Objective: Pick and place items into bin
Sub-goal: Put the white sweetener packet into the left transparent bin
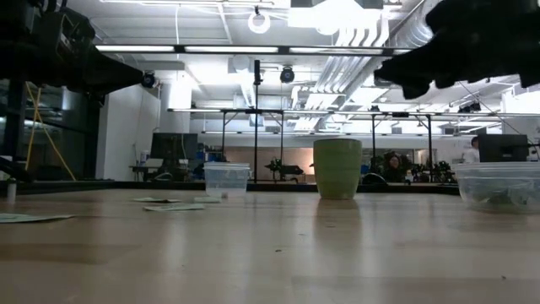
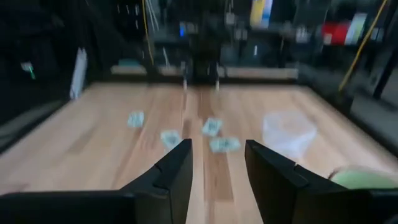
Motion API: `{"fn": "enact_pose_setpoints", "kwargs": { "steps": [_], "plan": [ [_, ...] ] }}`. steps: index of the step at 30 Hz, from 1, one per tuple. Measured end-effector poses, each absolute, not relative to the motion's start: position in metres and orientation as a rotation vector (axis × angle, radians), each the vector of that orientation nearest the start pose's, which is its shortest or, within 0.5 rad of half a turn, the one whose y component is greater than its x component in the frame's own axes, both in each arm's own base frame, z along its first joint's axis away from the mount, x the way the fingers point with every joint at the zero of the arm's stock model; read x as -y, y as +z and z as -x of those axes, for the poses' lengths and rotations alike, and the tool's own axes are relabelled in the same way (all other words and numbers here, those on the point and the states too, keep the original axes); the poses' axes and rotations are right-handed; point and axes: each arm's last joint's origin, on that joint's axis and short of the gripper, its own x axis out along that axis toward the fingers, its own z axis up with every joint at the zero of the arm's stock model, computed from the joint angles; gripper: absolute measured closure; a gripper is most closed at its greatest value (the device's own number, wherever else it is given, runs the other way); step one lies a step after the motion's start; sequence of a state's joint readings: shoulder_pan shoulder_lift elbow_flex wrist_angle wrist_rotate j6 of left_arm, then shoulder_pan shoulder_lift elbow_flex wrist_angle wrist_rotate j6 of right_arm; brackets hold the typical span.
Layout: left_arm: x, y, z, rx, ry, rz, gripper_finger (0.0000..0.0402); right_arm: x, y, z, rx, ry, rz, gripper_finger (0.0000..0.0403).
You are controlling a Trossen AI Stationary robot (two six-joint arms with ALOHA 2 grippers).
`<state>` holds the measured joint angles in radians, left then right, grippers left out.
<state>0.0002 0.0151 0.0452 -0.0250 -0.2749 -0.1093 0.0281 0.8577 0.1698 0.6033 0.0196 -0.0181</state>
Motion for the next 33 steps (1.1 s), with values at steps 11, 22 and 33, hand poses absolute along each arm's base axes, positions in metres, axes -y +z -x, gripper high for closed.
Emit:
{"fn": "enact_pose_setpoints", "kwargs": {
  "steps": [11, 22, 33],
  "plan": [
    [-0.008, 0.177, -0.095, 0.026, 0.276, 0.022, 0.0309, 0.002, 0.174, -0.133, 0.069, -0.207, 0.040, 0.0264],
    [-0.010, 0.179, -0.094, 0.043, 0.345, 0.003, 0.0309, 0.004, 0.176, -0.127, 0.071, -0.258, 0.097, 0.0263],
    [-0.012, 0.185, -0.093, 0.134, 0.412, 0.137, 0.0191, 0.004, 0.176, -0.127, 0.070, -0.267, 0.099, 0.0263]
  ]
}}
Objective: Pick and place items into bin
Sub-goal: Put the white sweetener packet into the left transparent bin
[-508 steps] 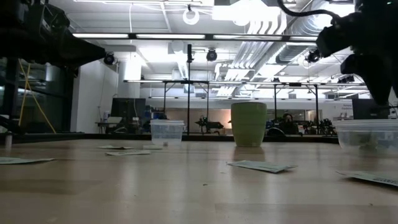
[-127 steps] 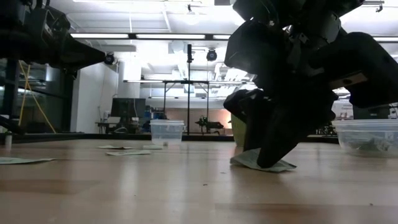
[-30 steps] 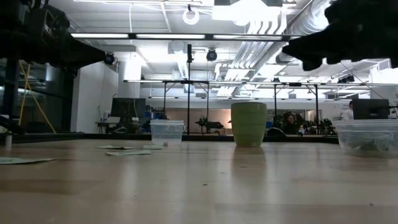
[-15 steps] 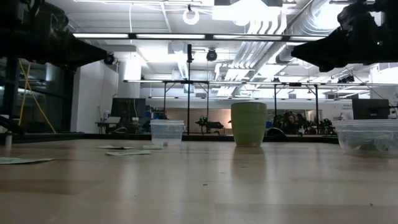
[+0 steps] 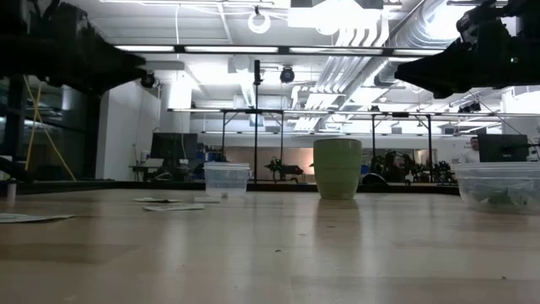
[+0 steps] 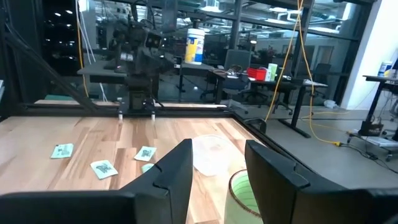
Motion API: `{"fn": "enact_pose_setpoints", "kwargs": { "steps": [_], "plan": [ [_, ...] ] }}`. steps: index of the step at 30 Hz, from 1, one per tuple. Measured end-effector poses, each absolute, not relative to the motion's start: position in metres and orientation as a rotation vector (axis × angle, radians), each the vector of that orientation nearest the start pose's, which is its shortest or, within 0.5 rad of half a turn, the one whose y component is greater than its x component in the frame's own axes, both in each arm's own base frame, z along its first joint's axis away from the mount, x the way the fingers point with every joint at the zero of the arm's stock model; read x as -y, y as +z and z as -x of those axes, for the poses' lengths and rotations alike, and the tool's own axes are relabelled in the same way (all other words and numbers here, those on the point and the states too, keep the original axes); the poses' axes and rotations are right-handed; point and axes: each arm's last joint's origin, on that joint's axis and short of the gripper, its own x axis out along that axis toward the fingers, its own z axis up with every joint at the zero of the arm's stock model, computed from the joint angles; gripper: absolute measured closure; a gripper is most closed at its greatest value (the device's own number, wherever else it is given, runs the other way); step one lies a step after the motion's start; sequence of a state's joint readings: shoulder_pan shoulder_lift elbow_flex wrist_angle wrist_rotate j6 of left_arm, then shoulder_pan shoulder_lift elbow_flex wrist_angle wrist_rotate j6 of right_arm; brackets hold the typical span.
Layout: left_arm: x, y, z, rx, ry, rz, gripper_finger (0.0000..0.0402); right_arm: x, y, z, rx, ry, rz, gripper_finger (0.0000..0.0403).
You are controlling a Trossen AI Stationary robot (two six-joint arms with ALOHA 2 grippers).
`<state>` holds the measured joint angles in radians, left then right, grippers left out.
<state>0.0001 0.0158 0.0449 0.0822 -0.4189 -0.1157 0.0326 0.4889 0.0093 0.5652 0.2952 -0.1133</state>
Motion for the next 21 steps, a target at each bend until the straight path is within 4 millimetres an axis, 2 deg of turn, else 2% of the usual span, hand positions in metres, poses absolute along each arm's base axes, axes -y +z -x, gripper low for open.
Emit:
{"fn": "enact_pose_setpoints", "kwargs": {
  "steps": [2, 5, 8, 13, 21],
  "plan": [
    [-0.013, 0.192, -0.091, 0.220, 0.447, 0.219, 0.0152, 0.005, 0.176, -0.127, 0.066, -0.284, 0.116, 0.0263],
    [-0.011, 0.198, -0.091, 0.264, 0.379, 0.149, 0.0108, 0.006, 0.176, -0.127, 0.060, -0.315, 0.145, 0.0263],
    [-0.009, 0.203, -0.093, 0.288, 0.302, 0.134, 0.0086, 0.007, 0.176, -0.127, 0.054, -0.352, 0.160, 0.0263],
    [-0.008, 0.212, -0.103, 0.224, 0.253, 0.122, 0.0086, 0.007, 0.176, -0.126, 0.054, -0.374, 0.164, 0.0263],
    [-0.005, 0.219, -0.138, -0.094, 0.162, 0.069, 0.0114, 0.007, 0.176, -0.126, 0.053, -0.373, 0.166, 0.0263]
  ]
}}
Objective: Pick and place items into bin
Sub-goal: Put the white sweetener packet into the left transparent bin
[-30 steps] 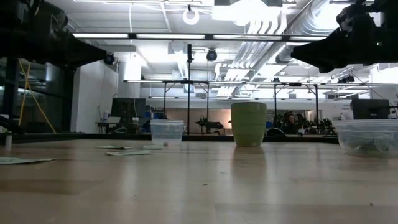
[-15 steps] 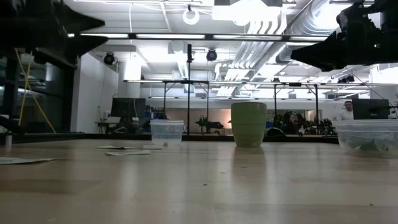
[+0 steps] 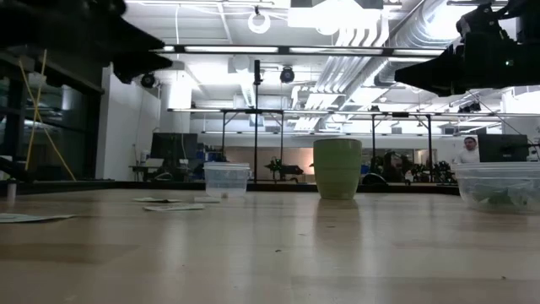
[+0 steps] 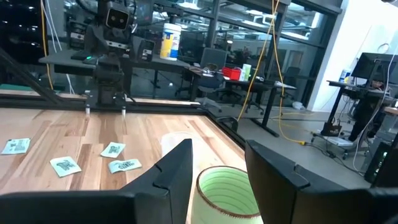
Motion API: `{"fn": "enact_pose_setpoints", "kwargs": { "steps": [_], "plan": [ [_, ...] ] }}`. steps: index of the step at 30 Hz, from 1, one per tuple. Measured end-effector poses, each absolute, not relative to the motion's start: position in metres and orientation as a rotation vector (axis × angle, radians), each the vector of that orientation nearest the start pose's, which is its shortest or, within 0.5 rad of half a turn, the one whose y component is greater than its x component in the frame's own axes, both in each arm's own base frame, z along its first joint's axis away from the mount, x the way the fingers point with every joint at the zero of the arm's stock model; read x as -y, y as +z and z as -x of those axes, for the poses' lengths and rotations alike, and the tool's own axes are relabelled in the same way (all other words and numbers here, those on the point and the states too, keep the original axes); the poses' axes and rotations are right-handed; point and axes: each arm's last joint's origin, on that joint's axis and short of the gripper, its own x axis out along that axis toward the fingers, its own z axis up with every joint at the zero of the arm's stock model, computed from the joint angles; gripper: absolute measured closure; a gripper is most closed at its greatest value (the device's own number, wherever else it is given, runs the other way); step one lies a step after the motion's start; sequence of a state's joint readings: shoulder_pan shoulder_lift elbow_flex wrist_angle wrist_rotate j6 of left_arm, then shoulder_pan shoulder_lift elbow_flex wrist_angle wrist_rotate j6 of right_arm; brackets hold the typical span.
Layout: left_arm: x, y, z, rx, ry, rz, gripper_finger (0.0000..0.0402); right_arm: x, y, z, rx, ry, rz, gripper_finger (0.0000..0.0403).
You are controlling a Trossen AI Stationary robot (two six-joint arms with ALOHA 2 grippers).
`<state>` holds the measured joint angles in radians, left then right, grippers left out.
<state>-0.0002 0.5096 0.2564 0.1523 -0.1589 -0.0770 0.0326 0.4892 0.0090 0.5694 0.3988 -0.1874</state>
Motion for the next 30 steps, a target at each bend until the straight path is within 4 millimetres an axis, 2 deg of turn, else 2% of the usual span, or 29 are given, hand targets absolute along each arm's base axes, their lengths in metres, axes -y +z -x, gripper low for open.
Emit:
{"fn": "enact_pose_setpoints", "kwargs": {
  "steps": [9, 13, 18, 25, 30],
  "plan": [
    [-0.005, 0.229, -0.193, -0.502, 0.187, 0.037, 0.0128, 0.007, 0.176, -0.126, 0.053, -0.372, 0.162, 0.0263],
    [-0.005, 0.226, -0.214, -0.667, 0.193, 0.021, 0.0129, 0.007, 0.176, -0.126, 0.053, -0.372, 0.163, 0.0263],
    [-0.005, 0.213, -0.235, -0.779, 0.197, 0.010, 0.0130, 0.007, 0.175, -0.126, 0.049, -0.366, 0.164, 0.0263],
    [-0.005, 0.192, -0.236, -0.980, 0.184, -0.024, 0.0131, 0.006, 0.175, -0.127, 0.042, -0.335, 0.168, 0.0263],
    [-0.005, 0.185, -0.238, -1.013, 0.183, -0.027, 0.0131, 0.006, 0.173, -0.127, 0.019, -0.334, 0.185, 0.0263]
  ]
}}
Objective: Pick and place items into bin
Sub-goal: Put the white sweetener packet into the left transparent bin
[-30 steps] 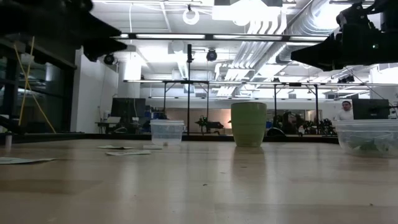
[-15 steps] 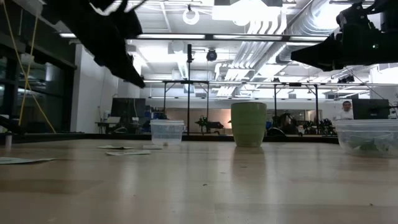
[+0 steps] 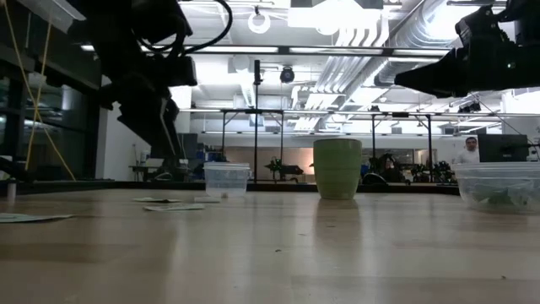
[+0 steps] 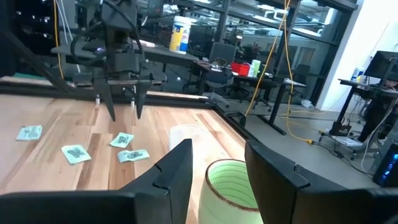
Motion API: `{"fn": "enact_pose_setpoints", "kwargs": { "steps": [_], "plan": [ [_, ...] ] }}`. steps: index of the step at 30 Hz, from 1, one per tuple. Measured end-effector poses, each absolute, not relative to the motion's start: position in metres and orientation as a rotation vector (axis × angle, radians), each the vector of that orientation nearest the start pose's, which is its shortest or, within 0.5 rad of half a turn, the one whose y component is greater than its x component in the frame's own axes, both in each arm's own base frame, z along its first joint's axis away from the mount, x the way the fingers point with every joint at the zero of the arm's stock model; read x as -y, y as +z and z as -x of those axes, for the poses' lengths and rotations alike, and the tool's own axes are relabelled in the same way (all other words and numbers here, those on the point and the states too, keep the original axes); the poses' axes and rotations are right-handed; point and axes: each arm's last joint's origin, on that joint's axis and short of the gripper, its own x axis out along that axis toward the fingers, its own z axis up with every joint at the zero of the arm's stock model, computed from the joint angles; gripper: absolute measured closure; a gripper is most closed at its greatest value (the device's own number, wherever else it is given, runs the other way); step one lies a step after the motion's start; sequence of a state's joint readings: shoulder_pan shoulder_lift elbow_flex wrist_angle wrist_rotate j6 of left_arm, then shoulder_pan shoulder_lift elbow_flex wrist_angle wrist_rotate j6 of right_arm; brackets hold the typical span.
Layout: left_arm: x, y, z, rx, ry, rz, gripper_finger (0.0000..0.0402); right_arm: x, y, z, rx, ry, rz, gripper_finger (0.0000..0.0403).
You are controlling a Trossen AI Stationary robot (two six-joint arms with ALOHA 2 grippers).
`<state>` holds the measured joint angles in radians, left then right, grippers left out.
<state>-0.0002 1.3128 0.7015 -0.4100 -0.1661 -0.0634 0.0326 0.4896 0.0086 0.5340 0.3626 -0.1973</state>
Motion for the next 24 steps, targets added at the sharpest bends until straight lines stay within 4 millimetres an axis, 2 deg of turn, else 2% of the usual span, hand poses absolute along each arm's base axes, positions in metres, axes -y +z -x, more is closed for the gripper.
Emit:
{"fn": "enact_pose_setpoints", "kwargs": {
  "steps": [9, 18, 24],
  "plan": [
    [-0.005, 0.166, -0.244, -1.098, 0.174, -0.038, 0.0131, 0.006, 0.172, -0.127, 0.011, -0.335, 0.199, 0.0263],
    [-0.003, 0.147, -0.251, -1.166, 0.085, -0.069, 0.0131, 0.007, 0.172, -0.127, 0.006, -0.375, 0.198, 0.0263],
    [-0.003, 0.138, -0.255, -1.190, 0.047, -0.143, 0.0131, 0.008, 0.172, -0.126, 0.006, -0.391, 0.192, 0.0263]
  ]
}}
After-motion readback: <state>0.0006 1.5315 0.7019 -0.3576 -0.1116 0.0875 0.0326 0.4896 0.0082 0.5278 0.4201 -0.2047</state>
